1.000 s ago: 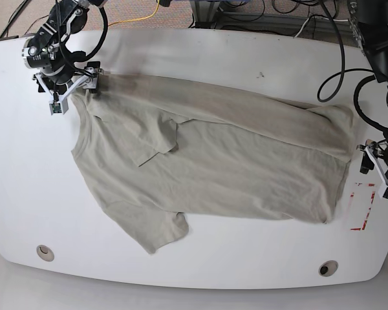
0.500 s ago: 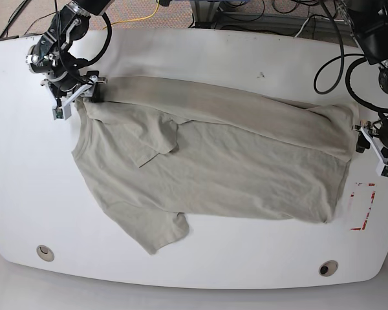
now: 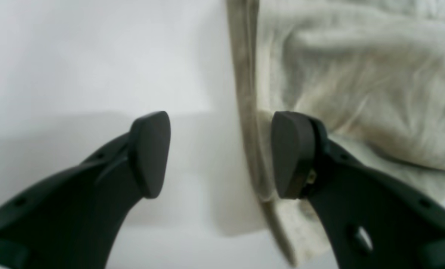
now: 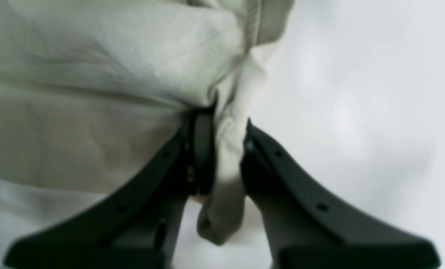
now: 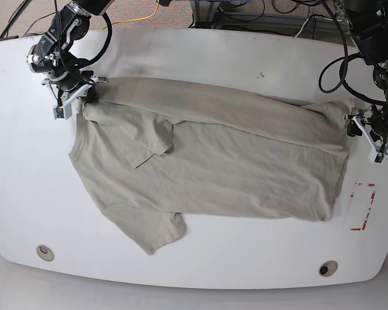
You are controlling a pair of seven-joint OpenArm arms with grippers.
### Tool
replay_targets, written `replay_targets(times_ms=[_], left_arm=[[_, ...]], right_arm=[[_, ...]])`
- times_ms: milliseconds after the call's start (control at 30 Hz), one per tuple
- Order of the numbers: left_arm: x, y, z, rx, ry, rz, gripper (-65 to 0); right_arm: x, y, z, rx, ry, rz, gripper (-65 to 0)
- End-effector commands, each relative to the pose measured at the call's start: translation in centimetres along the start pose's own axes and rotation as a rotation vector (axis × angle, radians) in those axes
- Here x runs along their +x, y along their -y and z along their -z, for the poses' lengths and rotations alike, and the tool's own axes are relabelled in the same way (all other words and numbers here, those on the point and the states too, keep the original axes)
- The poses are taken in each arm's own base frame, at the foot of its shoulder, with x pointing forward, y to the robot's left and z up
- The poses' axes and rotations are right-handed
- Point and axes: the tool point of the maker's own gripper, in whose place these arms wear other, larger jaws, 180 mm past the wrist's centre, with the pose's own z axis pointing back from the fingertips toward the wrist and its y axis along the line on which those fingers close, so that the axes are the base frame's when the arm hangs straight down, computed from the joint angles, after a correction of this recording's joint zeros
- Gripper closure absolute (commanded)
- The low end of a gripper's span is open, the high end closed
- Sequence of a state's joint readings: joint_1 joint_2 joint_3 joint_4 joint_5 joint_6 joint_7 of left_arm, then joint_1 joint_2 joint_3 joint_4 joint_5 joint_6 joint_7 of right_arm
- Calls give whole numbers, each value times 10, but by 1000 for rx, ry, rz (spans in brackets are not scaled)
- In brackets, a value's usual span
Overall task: Layout the t-shirt on the table in an organized manner, then fold the t-shirt properly
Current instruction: 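Drag the held shirt edge with both grippers toward the robot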
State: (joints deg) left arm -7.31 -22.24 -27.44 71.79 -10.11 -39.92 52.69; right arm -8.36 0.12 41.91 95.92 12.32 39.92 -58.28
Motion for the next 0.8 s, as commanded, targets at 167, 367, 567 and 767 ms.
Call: replay_targets(times_ms=[167, 367, 567, 767], left_arm=[[24, 11, 1, -23, 62, 23, -403], [20, 29, 10, -58, 44, 39, -403], [9, 36, 13, -70, 16, 52, -393], [-3, 37, 14, -74, -11, 60, -262]], right_arm=[[-5, 3, -1, -13, -37, -13, -82], [-5, 3, -1, -13, -35, -14, -82], [-5, 3, -2, -14, -35, -12, -82], [-5, 3, -2, -15, -35, -11, -82]])
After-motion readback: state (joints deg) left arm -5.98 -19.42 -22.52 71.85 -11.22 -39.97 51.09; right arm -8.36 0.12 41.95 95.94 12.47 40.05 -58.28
